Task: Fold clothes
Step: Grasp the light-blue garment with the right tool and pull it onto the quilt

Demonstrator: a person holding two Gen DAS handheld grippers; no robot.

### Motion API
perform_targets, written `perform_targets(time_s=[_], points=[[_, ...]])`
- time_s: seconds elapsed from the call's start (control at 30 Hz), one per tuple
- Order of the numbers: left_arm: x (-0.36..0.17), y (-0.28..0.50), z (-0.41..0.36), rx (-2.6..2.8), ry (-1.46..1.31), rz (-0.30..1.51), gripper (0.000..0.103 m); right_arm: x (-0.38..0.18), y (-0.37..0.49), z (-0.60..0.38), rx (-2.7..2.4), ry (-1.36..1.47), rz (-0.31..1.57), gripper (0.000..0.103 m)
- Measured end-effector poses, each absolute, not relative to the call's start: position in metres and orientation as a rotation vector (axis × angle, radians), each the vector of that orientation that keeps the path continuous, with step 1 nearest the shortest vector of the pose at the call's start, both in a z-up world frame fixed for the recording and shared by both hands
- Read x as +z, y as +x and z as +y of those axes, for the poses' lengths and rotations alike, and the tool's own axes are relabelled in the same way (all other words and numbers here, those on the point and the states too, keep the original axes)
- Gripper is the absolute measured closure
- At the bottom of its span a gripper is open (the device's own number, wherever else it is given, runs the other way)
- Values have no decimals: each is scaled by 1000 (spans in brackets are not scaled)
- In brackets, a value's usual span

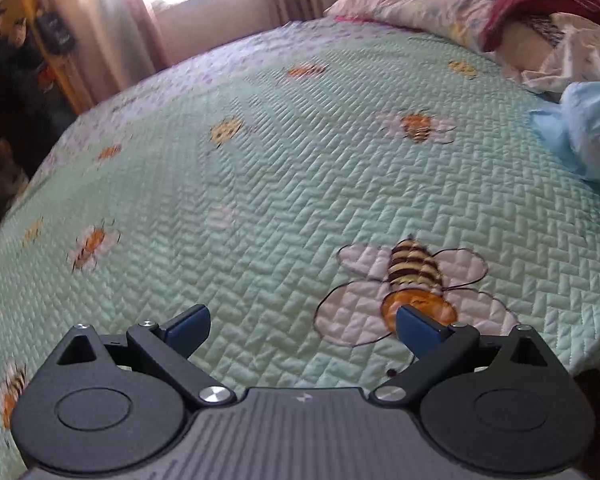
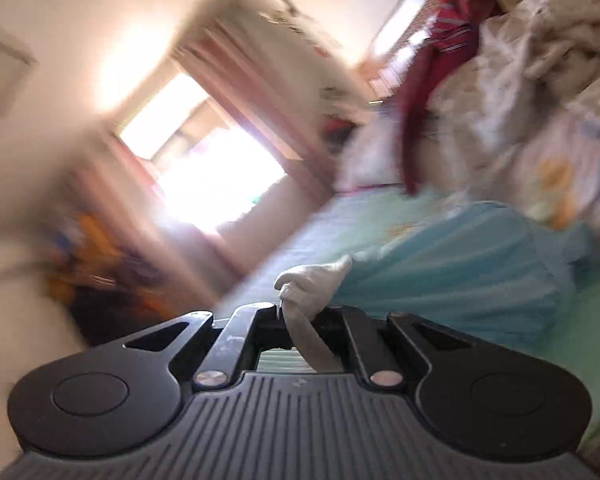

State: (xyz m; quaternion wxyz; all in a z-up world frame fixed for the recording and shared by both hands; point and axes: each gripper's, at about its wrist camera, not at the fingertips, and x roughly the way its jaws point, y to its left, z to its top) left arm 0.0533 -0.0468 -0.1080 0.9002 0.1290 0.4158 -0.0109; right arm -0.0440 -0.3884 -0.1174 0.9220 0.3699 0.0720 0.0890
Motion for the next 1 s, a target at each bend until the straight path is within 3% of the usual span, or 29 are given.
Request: perform_targets(time_s=[0.2,0.37,0.47,0.63,0.8,1.0], points=[[-118,56,-85,-92,356,883,3,-142,-40,-352,40,630,408,99],[-109,60,-90,-94,368,868,3,-131,-4,-268,173,523,471,99],[-91,62,-72,-54,345,825,3,-98,28,-231,255,547,460,98],[-47,69,-28,43,339,742,3,-8,88,-252,332,678,312,98],[-24,71,-14,67,352,677,1,61,81,-291,267,705,160,98],[-20,81,-14,76,303,684,1,150,64,-234,452,564,45,98]])
